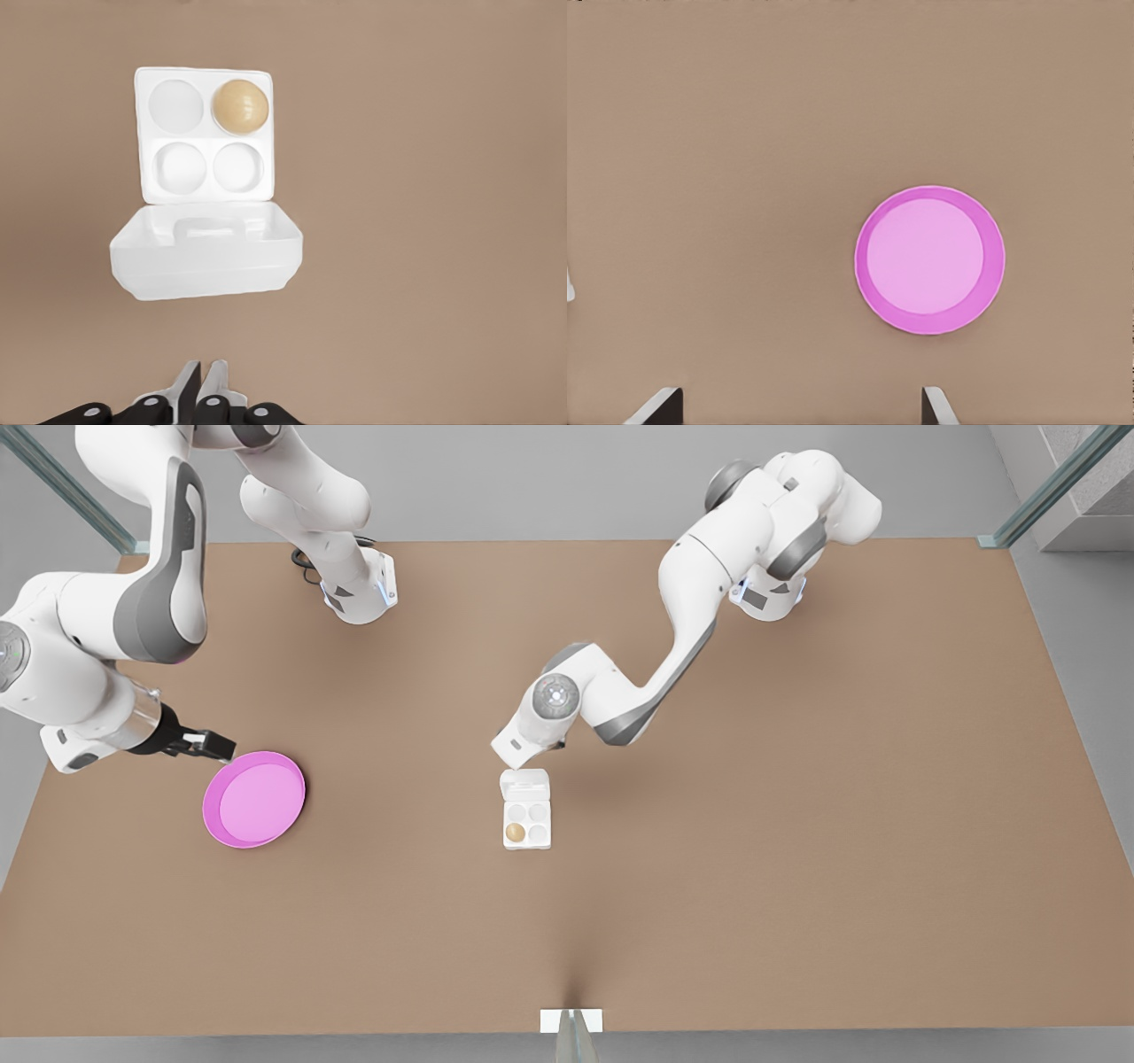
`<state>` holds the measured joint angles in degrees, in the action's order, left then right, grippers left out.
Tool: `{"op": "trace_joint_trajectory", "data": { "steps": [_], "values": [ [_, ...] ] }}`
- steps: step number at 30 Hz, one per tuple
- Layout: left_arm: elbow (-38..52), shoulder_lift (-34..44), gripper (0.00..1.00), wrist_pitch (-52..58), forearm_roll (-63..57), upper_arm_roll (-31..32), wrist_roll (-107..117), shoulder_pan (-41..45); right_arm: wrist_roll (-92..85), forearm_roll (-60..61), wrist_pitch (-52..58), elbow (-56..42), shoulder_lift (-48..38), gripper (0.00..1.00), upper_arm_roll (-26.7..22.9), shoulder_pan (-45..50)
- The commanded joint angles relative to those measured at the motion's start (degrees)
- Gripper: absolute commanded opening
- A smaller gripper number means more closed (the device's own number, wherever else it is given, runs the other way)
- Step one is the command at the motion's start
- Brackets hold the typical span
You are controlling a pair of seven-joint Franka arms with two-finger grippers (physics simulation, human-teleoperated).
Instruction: Pack egg into the box and close the box lid
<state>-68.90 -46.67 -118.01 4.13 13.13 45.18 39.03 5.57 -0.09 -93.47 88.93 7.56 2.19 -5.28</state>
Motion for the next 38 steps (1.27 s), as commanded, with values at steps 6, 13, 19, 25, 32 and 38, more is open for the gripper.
{"op": "trace_joint_trajectory", "data": {
  "steps": [6, 13, 19, 25, 32, 38],
  "values": [
    [-0.6, -2.0, 0.21, -2.0, -6.2, 0.1, 0.0, -0.2, 0.1, 0.2, -2.4, 0.5, 0.1, 1.0, 0.2, 0.4],
    [-0.1, -3.3, 0.21, -7.7, -5.5, 0.5, 0.3, -0.5, -0.3, 0.3, -2.2, 0.4, 0.4, 1.0, 0.1, 0.2],
    [0.1, 0.7, 0.21, -1.7, -3.3, 0.8, 0.0, -3.6, -0.4, 0.3, -1.9, 0.4, 0.5, 1.0, 0.1, 0.1],
    [0.3, 13.7, 0.52, 34.4, -1.1, -1.1, -23.6, -19.6, -0.4, 0.3, -1.8, 0.4, 0.6, 1.0, 0.1, -0.1],
    [-14.2, 36.4, 1.0, 36.5, -1.2, -18.0, -38.8, -26.3, -4.2, -0.1, -1.6, -0.1, 0.5, 1.0, 0.0, 0.2],
    [-15.6, 37.2, 1.0, 36.1, -1.4, -17.4, -38.0, -28.0, -6.8, -0.1, -1.2, 0.0, 0.5, 1.0, -0.1, -0.3]
  ]
}}
